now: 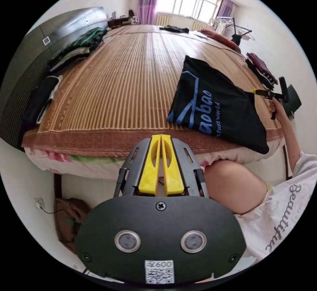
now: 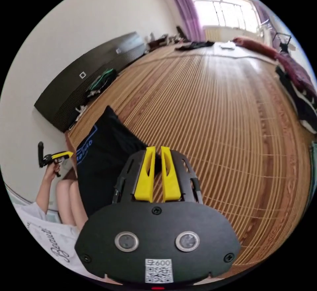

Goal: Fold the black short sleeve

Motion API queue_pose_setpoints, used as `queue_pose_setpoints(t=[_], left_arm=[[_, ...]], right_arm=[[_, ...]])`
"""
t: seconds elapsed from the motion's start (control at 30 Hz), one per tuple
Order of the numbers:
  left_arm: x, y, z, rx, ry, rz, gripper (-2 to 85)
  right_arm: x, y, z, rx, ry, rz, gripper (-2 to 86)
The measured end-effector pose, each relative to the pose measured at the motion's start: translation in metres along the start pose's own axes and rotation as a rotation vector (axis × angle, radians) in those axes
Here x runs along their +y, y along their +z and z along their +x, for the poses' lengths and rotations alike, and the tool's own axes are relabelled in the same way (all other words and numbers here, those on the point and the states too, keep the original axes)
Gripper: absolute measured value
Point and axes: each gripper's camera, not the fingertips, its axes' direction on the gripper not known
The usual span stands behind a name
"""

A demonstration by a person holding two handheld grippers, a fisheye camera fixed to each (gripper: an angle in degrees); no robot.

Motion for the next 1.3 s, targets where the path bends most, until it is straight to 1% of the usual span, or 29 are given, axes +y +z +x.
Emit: queue_pose_setpoints(t=[0.03,0.1,0.13,0.17,0.2,0.27,0.33,0.4,0.43,0.47,0.53,0.6,0.67,0.8,0.87,1.03,1.17,1.3], left_arm=[[0.001,-0.008,0.002,0.003,0.015,0.034,0.3],[-0.003,-0.028,0.013,0.082,0.081,0.133,0.5],[-0.007,-0.029,0.016,0.11,0.092,0.137,0.6],[-0.016,-0.03,0.023,0.18,0.12,0.132,0.8],[-0.024,-0.031,0.031,0.226,0.137,0.144,0.7],[-0.037,-0.031,0.05,0.264,0.179,0.156,0.6],[-0.051,-0.025,0.069,0.231,0.217,0.101,0.4],[-0.059,-0.014,0.085,0.14,0.239,0.011,0.2],[-0.058,-0.018,0.086,0.145,0.231,0.029,0.2],[-0.053,-0.028,0.084,0.171,0.194,0.054,0.2],[-0.045,-0.041,0.08,0.215,0.13,0.084,0.1],[-0.03,-0.058,0.08,0.252,0.049,0.143,0.1],[-0.021,-0.072,0.089,0.246,-0.001,0.176,0.0],[-0.029,-0.111,0.132,0.133,0.025,0.175,0.0],[-0.035,-0.128,0.145,0.117,0.025,0.17,0.0],[-0.044,-0.17,0.166,0.182,-0.036,0.177,0.0],[-0.069,-0.208,0.203,0.158,-0.016,0.162,0.0],[-0.096,-0.243,0.226,0.261,0.004,0.153,0.1]], right_arm=[[-0.001,-0.006,-0.019,0.011,-0.023,0.049,-0.8],[-0.011,0.004,-0.061,-0.035,-0.13,0.046,-0.8],[-0.021,0.019,-0.092,-0.091,-0.2,0.021,-0.8],[-0.031,0.038,-0.122,-0.17,-0.247,0.006,-0.8],[-0.036,0.049,-0.135,-0.216,-0.26,0.0,-0.8],[-0.063,0.103,-0.178,-0.37,-0.294,-0.069,-0.9],[-0.082,0.146,-0.202,-0.377,-0.293,-0.123,-0.9],[-0.099,0.182,-0.219,-0.347,-0.302,-0.143,-0.9],[-0.109,0.203,-0.228,-0.296,-0.319,-0.157,-0.9],[-0.118,0.223,-0.233,-0.209,-0.33,-0.18,-0.9],[-0.127,0.253,-0.232,-0.115,-0.35,-0.217,-0.9],[-0.132,0.28,-0.223,-0.147,-0.331,-0.272,-0.9],[-0.135,0.294,-0.208,-0.236,-0.267,-0.249,-0.9],[-0.137,0.308,-0.208,-0.237,-0.298,-0.256,-0.9],[-0.137,0.318,-0.214,-0.218,-0.347,-0.26,-0.9],[-0.139,0.342,-0.23,-0.183,-0.462,-0.264,-0.8],[-0.154,0.374,-0.234,-0.246,-0.513,-0.307,-0.8],[-0.152,0.393,-0.233,-0.31,-0.578,-0.291,-0.8]])
